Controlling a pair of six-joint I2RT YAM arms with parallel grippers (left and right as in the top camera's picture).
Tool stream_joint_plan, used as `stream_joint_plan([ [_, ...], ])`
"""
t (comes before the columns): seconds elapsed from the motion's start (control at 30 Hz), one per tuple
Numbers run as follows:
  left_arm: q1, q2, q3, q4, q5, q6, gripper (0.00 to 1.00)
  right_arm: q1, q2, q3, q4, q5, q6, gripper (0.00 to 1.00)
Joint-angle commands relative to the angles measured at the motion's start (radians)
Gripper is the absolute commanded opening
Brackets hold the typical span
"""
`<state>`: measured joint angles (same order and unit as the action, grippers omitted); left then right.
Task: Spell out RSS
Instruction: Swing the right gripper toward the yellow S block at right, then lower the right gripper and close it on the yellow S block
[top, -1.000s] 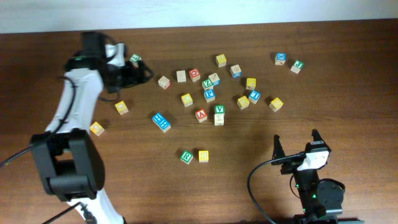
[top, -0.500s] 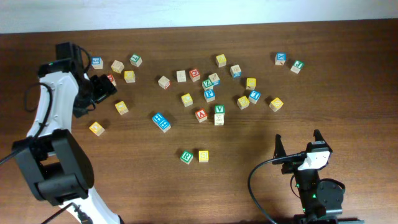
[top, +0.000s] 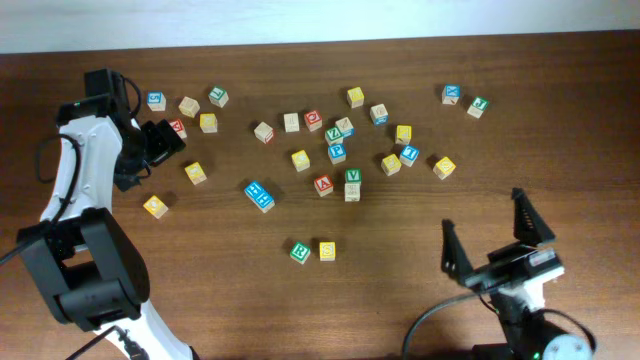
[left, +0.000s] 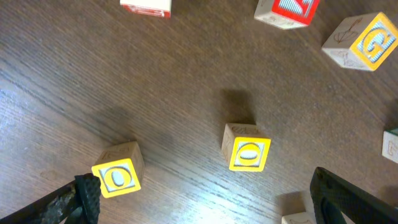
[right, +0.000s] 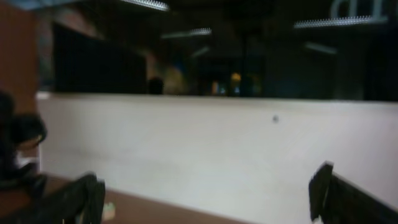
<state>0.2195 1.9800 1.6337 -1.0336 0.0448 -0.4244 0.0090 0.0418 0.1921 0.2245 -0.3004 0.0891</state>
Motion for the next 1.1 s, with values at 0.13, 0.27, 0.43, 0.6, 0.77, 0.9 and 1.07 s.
stream_joint_plan([
  [0.13,0.006,-0.023,-0.002,0.0,0.003,-0.013,0.99,0.003,0.586,0.583,-0.497,0.132,-0.262,0.98],
  [0.27,0.006,-0.023,-0.002,0.0,0.003,-0.013,0.99,0.003,1.099,1.064,-0.994,0.083,-0.268,0.98],
  [0.43,0.006,-0.023,-0.002,0.0,0.003,-0.013,0.99,0.003,1.392,1.307,-1.213,0.041,-0.266,0.98],
  [0.6,0.006,-0.023,-0.002,0.0,0.003,-0.013,0.99,0.003,1.633,1.307,-1.193,0.405,-0.269,0.98],
  [0.77,0.006,-0.023,-0.002,0.0,0.003,-0.013,0.99,0.003,1.881,1.307,-1.175,0.477,-0.348,0.94],
  [0.9,0.006,-0.023,-0.002,0.0,0.003,-0.013,0.99,0.003,1.957,1.305,-1.121,0.368,-0.457,0.94],
  [1.07,0.006,-0.023,-0.002,0.0,0.003,-0.013,0.99,0.003,1.964,1.293,-1.086,0.338,-0.528,0.94],
])
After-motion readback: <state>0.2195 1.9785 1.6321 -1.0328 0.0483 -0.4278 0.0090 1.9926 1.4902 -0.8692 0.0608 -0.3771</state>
